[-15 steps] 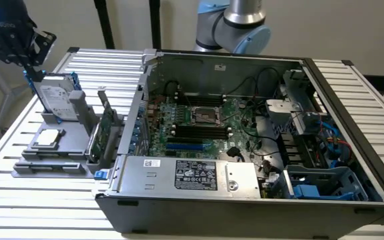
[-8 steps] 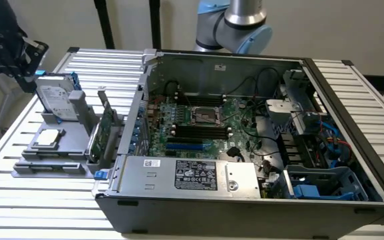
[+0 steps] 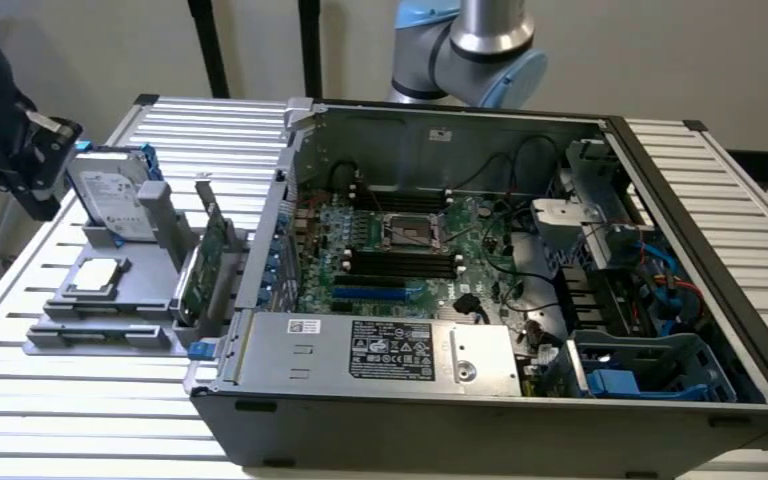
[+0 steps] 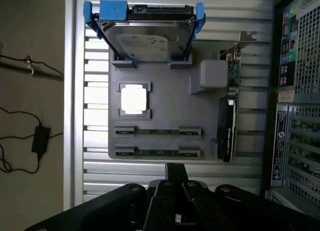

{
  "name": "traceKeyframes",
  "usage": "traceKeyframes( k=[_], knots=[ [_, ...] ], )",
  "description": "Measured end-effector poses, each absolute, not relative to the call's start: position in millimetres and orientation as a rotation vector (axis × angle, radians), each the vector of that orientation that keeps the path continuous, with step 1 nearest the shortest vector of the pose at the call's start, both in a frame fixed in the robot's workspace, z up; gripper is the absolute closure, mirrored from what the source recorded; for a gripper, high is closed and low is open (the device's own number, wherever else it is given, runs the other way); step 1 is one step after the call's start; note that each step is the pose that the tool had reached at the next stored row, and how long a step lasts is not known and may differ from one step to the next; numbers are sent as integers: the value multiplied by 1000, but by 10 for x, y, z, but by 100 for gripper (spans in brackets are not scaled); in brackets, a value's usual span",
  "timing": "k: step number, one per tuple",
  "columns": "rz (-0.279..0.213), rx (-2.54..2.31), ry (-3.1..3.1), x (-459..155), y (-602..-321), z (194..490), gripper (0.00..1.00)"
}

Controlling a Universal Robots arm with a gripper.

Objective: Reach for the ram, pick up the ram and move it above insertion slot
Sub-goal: 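Reach for the ram, then pick up the ram and move it above insertion slot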

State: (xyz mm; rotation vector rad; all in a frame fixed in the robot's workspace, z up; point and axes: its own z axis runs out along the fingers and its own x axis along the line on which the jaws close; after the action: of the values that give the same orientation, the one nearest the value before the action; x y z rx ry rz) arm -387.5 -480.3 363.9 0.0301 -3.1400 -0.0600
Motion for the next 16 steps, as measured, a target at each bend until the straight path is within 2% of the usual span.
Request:
traceKeyframes(
  k=[4, 16],
  knots=[
    [-60, 30, -3140, -3875, -4904, 3571, 89],
    [-60, 299, -3123, -3869, -4908, 3565, 89]
  ],
)
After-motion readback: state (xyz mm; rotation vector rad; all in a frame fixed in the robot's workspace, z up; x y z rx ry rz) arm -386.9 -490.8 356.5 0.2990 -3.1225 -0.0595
